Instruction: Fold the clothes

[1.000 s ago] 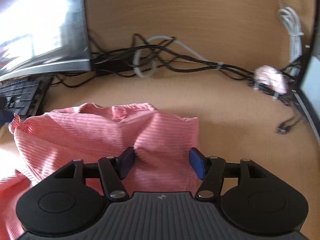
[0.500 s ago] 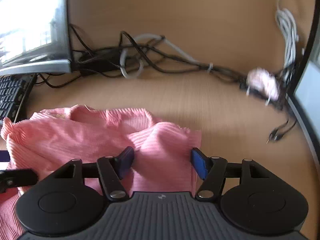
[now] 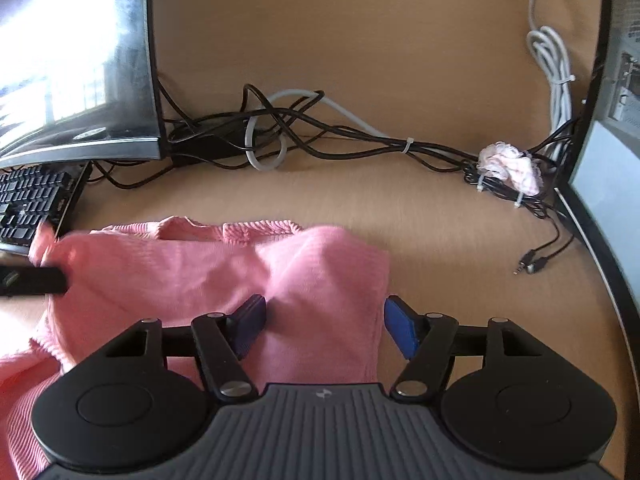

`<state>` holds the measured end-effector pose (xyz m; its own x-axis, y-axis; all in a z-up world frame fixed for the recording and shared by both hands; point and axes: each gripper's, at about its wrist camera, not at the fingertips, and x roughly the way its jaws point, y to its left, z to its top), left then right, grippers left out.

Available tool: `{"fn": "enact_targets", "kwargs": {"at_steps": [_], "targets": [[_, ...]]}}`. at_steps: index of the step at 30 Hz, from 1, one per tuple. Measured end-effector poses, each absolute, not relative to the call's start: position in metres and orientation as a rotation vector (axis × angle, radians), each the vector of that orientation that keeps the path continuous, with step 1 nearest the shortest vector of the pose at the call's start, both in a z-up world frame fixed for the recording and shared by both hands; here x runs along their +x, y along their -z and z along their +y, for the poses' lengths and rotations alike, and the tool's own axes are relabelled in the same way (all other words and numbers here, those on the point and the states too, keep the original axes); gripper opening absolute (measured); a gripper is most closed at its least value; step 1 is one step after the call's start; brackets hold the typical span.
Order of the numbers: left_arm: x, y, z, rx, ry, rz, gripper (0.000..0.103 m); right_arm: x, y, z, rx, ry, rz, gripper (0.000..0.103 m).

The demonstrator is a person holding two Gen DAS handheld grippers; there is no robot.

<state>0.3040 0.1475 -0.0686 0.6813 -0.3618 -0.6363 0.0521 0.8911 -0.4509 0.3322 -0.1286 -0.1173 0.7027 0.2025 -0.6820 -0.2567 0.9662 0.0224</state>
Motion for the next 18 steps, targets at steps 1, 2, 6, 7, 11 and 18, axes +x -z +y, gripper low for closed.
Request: {"fn": "enact_targets", "kwargs": {"at_steps": [1,2,6,7,11,18], "targets": [[0.305,0.064,0.146,-0.411,0.252,0.775,0.067,0.329,0.115,-0.13,-0.079,-0.25,0.739,0.066],[0.306,0.059,0.145,-0.392,0.269,0.757,0.038,0.325,0.112,-0.13,-0.08,-0.246,0.726,0.066],[0.307,0.037,0.142,-0.313,0.29,0.676,0.035,0.314,0.107,-0.125,-0.158,-0.243,0.716,0.066],[0.308,0.035,0.145,-0.303,0.252,0.671,0.039,0.313,0.111,-0.122,-0.2,-0.233,0.727,0.066],[0.307,0.03,0.162,-0.269,0.097,0.676,0.042,0.314,0.128,-0.125,-0.234,-0.216,0.776,0.068],[0.303,0.021,0.162,-0.373,0.217,0.677,0.078,0.311,0.096,-0.13,-0.167,-0.256,0.697,0.064]]}}
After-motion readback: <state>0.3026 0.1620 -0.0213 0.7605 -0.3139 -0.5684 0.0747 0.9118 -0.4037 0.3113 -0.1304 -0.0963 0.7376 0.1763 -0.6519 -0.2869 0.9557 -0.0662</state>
